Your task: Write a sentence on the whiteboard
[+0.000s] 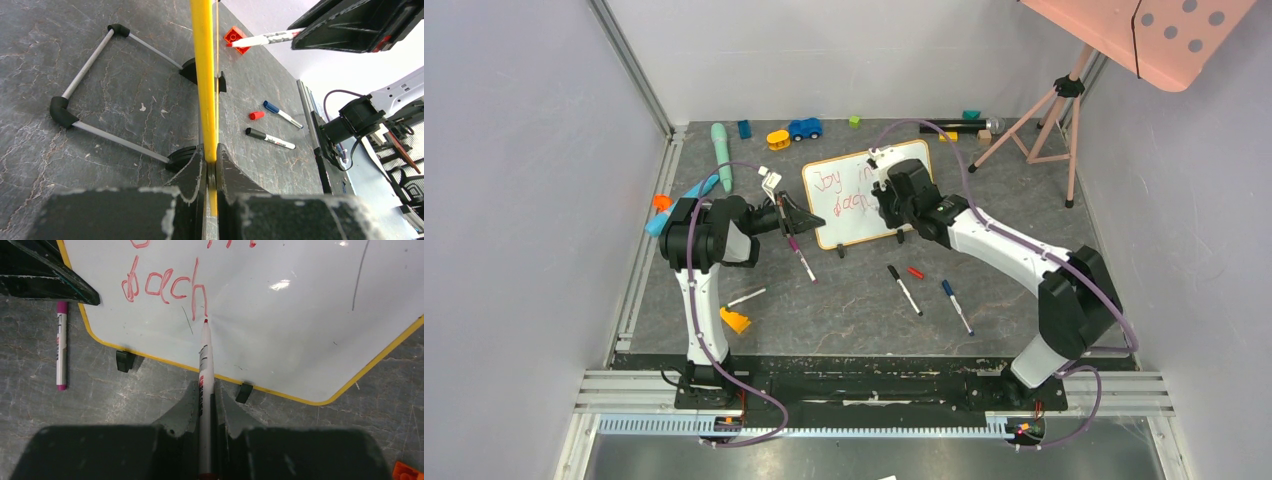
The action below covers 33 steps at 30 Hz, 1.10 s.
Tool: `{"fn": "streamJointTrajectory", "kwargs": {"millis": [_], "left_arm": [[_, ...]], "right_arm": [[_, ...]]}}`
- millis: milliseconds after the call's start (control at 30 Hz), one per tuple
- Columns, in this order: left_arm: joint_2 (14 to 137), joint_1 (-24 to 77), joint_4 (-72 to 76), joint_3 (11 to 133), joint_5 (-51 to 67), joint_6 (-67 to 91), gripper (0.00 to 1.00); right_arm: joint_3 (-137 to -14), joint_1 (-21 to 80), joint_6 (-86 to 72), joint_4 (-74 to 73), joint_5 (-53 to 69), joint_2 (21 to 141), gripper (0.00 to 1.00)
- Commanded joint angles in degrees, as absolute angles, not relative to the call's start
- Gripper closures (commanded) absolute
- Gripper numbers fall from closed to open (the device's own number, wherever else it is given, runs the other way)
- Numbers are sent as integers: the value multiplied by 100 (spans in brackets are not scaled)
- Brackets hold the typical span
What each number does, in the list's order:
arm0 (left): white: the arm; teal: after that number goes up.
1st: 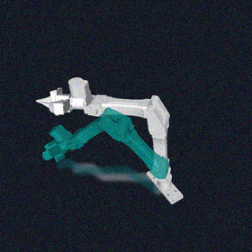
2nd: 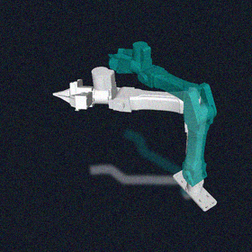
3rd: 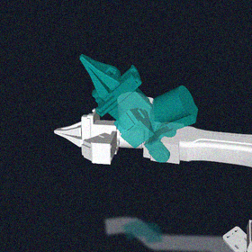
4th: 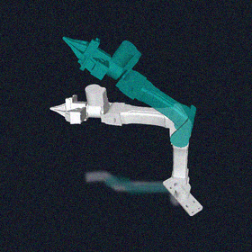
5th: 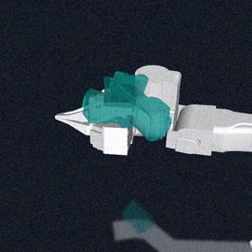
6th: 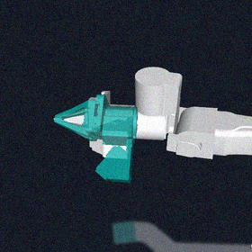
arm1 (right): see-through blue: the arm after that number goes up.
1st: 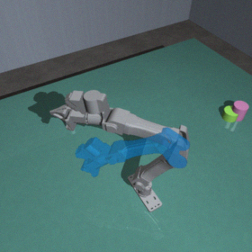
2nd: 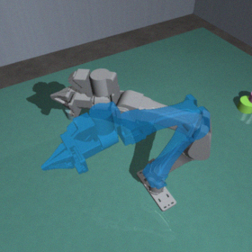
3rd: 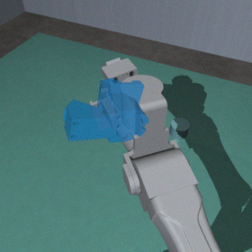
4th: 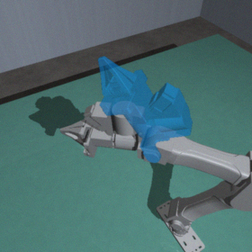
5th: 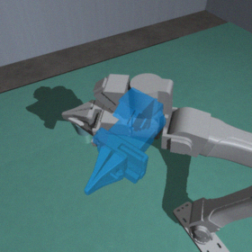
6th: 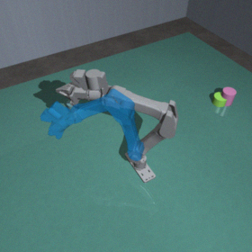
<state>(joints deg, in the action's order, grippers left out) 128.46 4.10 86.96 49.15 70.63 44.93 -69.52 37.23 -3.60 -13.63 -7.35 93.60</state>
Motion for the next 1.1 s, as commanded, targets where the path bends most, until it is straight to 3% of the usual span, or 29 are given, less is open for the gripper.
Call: {"fn": "streamJointTrajectory", "kwargs": {"millis": [0,1067], "left_arm": [[13087,527,8921,4803,7735,3941,98],[13115,524,8921,4869,7674,3982,98]], "right_arm": [[-7222,3691,-198,-1407,-533,8803,100],[-6967,3577,-206,-1143,-964,8890,100]]}}
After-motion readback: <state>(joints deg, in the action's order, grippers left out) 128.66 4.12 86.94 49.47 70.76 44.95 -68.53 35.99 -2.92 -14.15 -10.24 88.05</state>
